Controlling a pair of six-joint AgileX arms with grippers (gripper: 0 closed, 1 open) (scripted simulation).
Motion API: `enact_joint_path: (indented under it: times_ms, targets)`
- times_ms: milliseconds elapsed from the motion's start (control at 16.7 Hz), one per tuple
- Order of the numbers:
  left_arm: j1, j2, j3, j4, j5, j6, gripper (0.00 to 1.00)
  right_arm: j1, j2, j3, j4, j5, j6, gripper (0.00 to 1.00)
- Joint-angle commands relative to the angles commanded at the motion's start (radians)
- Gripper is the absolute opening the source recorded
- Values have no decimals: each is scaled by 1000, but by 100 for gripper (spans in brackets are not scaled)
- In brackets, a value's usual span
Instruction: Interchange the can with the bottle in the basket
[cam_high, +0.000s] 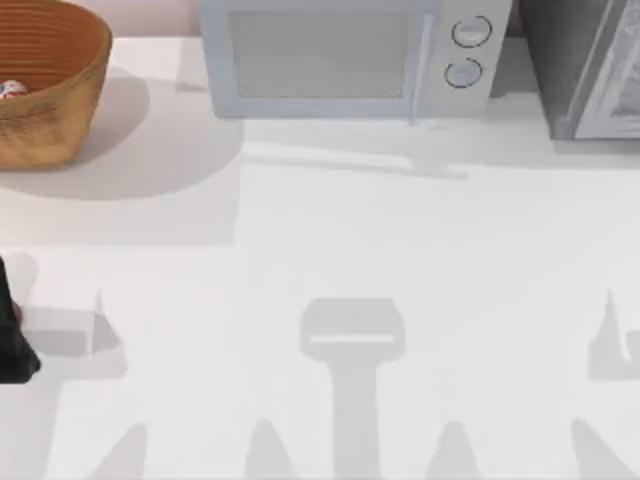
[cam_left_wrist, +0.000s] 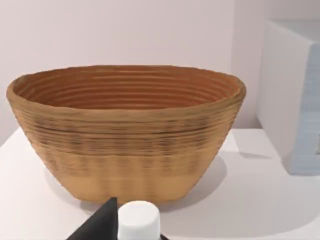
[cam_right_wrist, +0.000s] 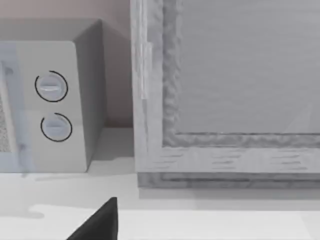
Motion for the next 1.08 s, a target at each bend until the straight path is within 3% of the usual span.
enact_joint_path:
  times_ms: [240,480,780,1080]
  targets:
    - [4,24,26,-11,1,2,100,0,0,0,0,0,0,100]
    - [22,181,188,-87,14,14,100,0,0,0,0,0,0,100]
    - [58,547,551,-268,52,39,100,0,0,0,0,0,0,100]
    - [99,1035,1030,-510,108,73,100,0,0,0,0,0,0,100]
